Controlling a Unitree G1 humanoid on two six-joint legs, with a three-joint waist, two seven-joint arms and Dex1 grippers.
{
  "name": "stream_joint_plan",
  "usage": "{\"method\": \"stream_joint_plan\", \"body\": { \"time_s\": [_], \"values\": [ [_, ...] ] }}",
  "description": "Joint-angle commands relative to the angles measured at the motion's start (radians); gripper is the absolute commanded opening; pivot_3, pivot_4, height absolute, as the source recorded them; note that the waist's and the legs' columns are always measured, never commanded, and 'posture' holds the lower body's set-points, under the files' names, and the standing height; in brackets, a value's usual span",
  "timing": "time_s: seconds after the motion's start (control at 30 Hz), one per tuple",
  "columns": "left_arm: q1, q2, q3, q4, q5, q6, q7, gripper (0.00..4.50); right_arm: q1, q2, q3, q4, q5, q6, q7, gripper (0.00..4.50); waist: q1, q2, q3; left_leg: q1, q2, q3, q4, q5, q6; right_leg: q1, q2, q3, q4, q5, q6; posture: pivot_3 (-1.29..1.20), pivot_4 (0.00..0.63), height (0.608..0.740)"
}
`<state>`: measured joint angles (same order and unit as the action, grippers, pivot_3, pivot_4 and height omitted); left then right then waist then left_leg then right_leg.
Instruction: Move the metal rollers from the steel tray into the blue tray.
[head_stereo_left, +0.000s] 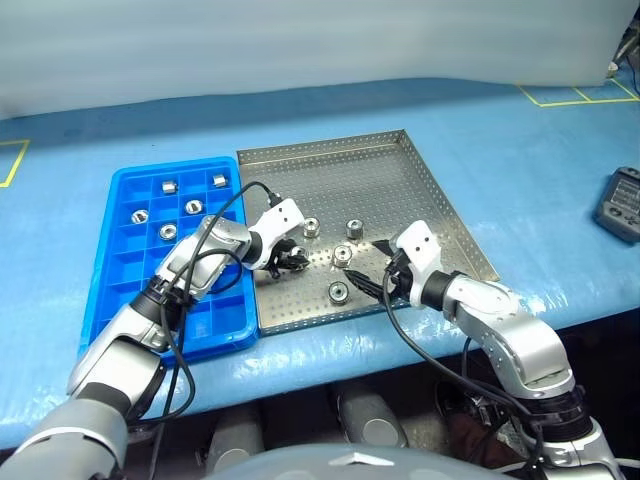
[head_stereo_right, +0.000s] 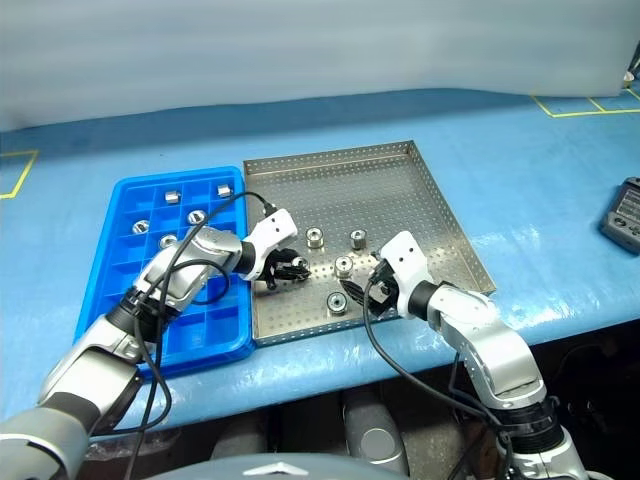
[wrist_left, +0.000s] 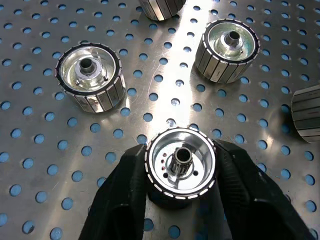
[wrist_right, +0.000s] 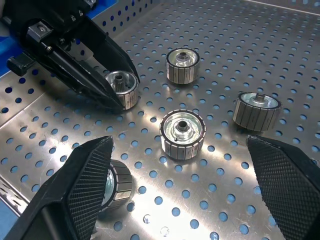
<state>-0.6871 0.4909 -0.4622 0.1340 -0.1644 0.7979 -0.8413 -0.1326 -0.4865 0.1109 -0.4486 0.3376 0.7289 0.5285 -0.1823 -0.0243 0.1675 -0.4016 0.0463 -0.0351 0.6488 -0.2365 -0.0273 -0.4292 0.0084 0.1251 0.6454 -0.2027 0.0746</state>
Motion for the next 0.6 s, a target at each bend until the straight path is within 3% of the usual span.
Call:
{"method": "stream_joint_plan", "body": {
  "time_s": [0.03,0.17,0.3,0.6],
  "values": [
    [0.003,0.012,0.030,-0.057,0.010,-0.004,-0.007,1.67,-0.008,0.005,-0.012,-0.024,0.002,-0.022,0.000,4.50,0.000,0.000,0.000,0.000,0.000,0.000,0.000,0.000,0.000,0.000,0.000,0.000,0.000,0.000,0.000,-0.16,0.150,0.740],
    [0.032,-0.012,0.166,-0.147,-0.046,0.024,0.056,1.67,-0.016,0.007,-0.004,-0.023,0.001,-0.021,0.004,4.50,0.002,0.000,0.000,0.000,0.000,0.000,0.000,0.000,0.000,0.000,0.000,0.000,0.000,0.000,0.000,-0.15,0.150,0.740],
    [0.136,-0.088,0.410,-0.323,-0.072,0.033,0.274,1.67,-0.036,0.020,0.022,-0.022,0.005,-0.022,0.015,4.50,0.007,0.000,0.000,-0.001,0.000,0.000,0.000,0.000,0.000,0.000,0.000,0.000,0.000,0.000,0.001,-0.13,0.150,0.740],
    [0.395,-0.165,0.626,-0.559,0.075,-0.046,0.645,1.67,-0.078,0.043,0.083,-0.008,-0.004,-0.034,0.036,4.50,0.028,0.000,0.000,0.000,0.000,-0.001,0.002,0.000,0.000,0.001,0.000,0.000,0.001,0.001,0.002,-0.08,0.150,0.740]
  ]
}}
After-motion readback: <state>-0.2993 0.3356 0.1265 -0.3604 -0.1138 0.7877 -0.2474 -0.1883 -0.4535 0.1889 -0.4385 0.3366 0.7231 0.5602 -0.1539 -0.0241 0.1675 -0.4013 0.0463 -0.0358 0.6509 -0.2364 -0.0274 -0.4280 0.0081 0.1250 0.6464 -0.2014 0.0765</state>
